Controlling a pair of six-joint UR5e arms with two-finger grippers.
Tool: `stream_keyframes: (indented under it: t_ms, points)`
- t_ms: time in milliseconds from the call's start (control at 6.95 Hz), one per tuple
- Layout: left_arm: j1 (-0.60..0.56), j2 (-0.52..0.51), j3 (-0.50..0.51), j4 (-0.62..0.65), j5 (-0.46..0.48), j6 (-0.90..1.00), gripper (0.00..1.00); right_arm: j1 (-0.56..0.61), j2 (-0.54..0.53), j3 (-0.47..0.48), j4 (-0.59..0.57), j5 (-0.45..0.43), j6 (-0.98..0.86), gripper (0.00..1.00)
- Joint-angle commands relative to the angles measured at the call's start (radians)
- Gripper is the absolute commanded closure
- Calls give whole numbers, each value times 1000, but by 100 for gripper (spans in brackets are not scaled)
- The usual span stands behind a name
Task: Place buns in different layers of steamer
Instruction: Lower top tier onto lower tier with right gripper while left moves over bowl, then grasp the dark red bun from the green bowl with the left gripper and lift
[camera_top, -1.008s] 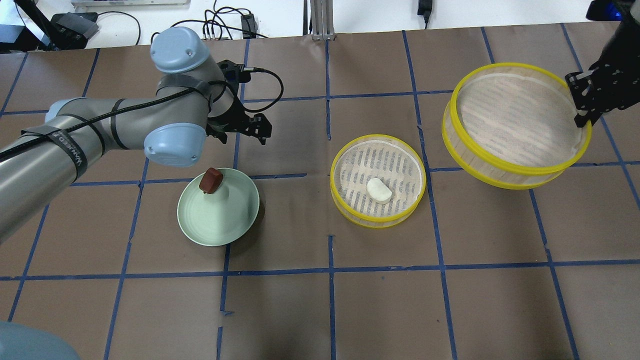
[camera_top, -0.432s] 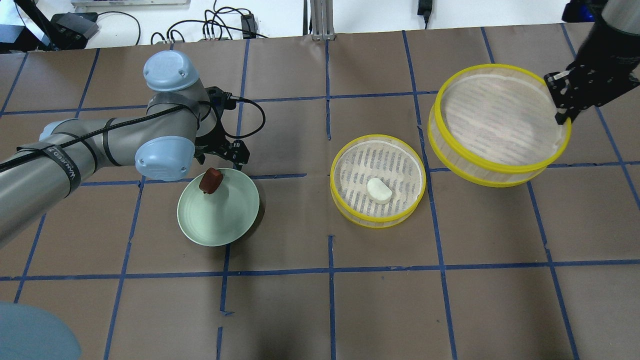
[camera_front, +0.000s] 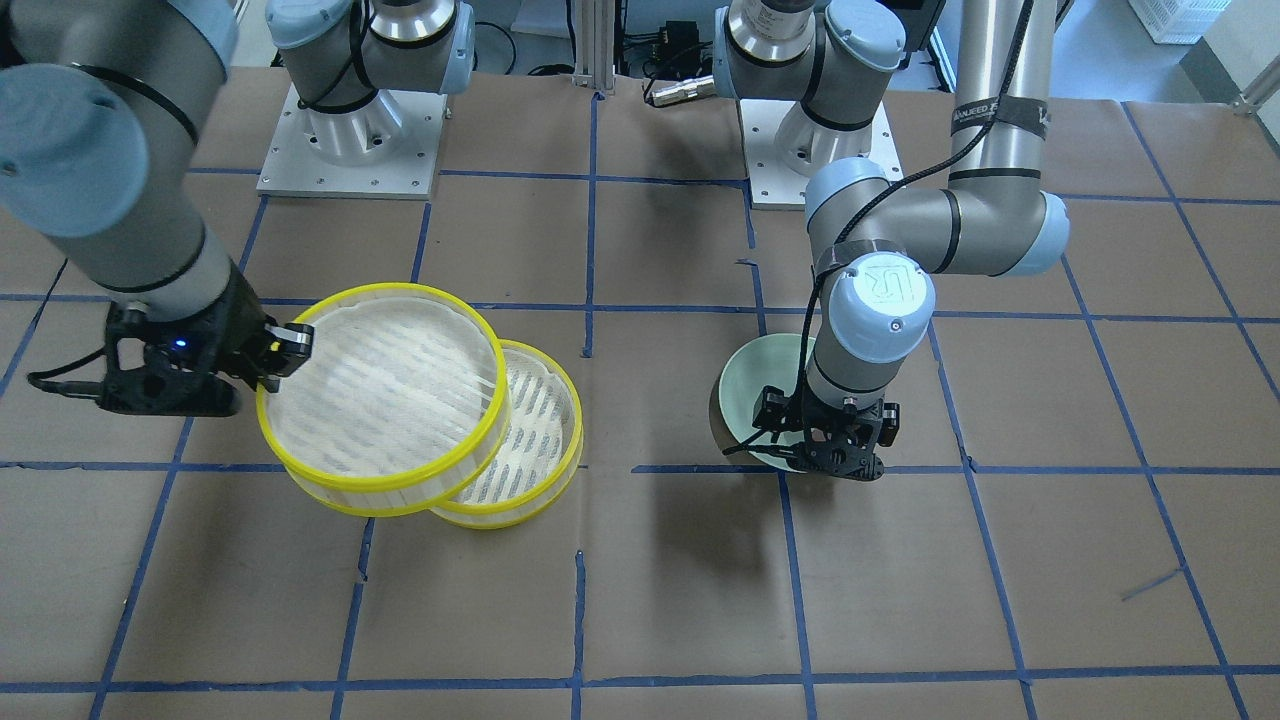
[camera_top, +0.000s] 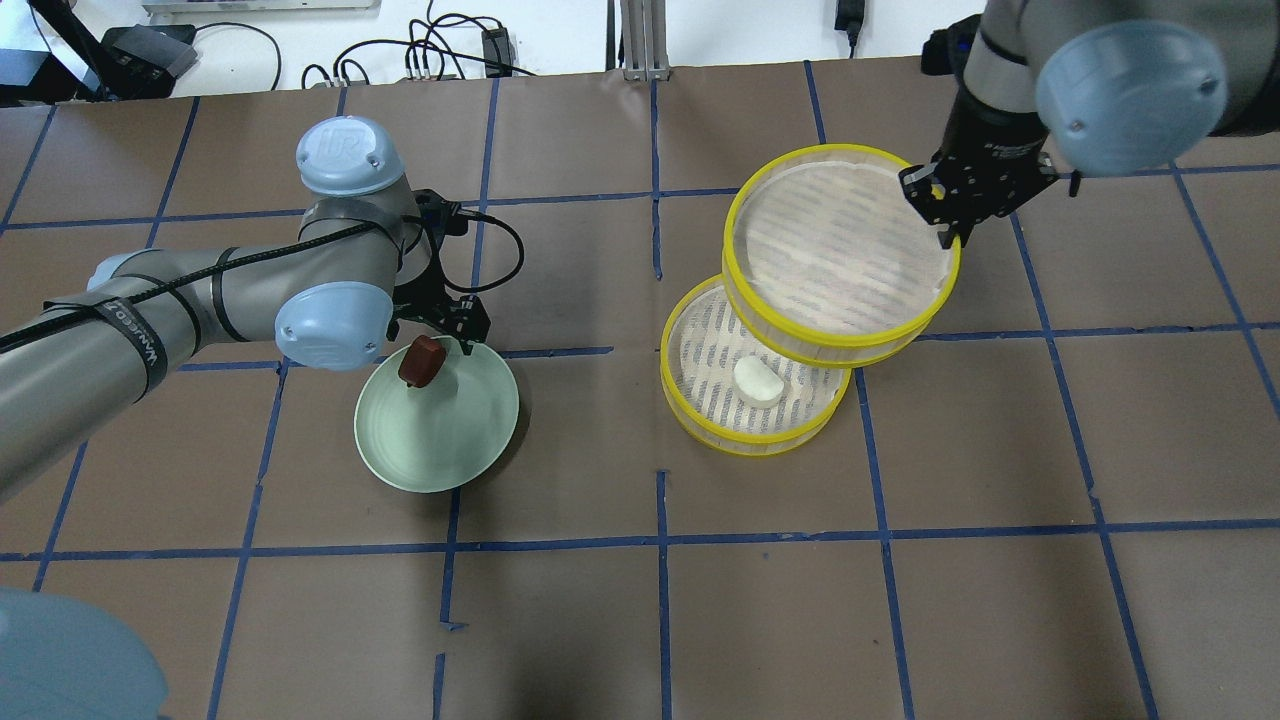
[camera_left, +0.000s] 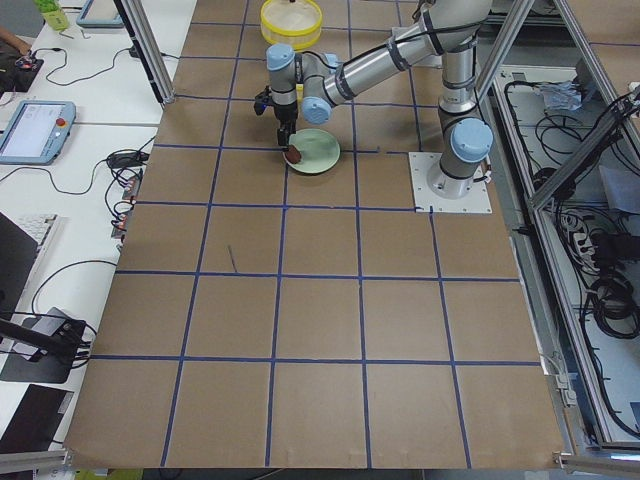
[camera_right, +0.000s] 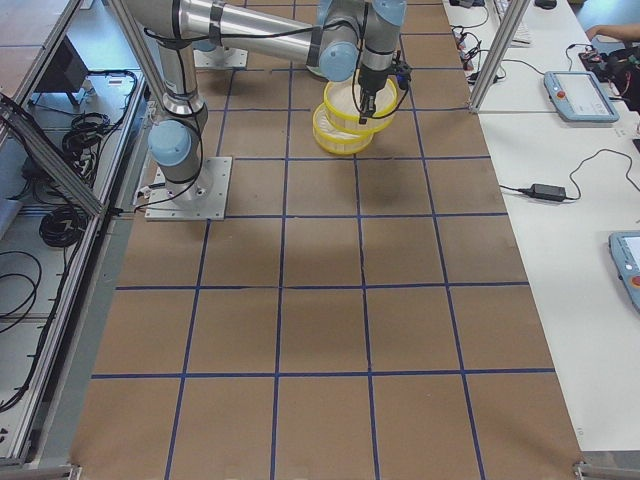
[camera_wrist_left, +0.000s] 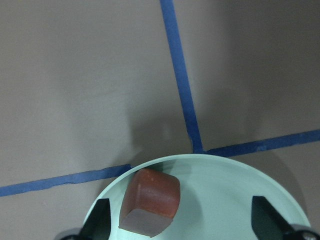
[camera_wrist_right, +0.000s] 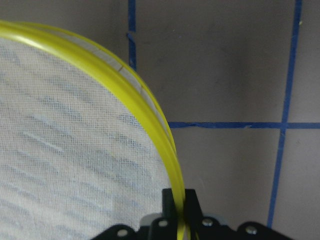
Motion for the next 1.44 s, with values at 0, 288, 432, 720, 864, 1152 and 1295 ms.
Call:
stream_keyframes:
  t_ms: [0,288,432,720,864,1152,1295]
  points:
    - [0,-3,-8,0,10,0,0,72,8,143,-157,-3,10,98]
    - [1,-24,-28,26,5,-1,5,132,14,151,-174,-11,22,98]
    - [3,-25,-23,28,6,2,15,132,18,153,-162,-12,10,99]
    - [42,-15,-29,26,6,2,95,131,49,133,-164,-19,19,99]
    - [49,-11,-25,25,6,2,98,131,57,128,-165,-17,21,99]
    - [44,14,1,20,8,-16,98,125,66,110,-165,-17,13,98]
    - [15,59,38,-38,2,-30,98,120,72,108,-168,-17,12,98]
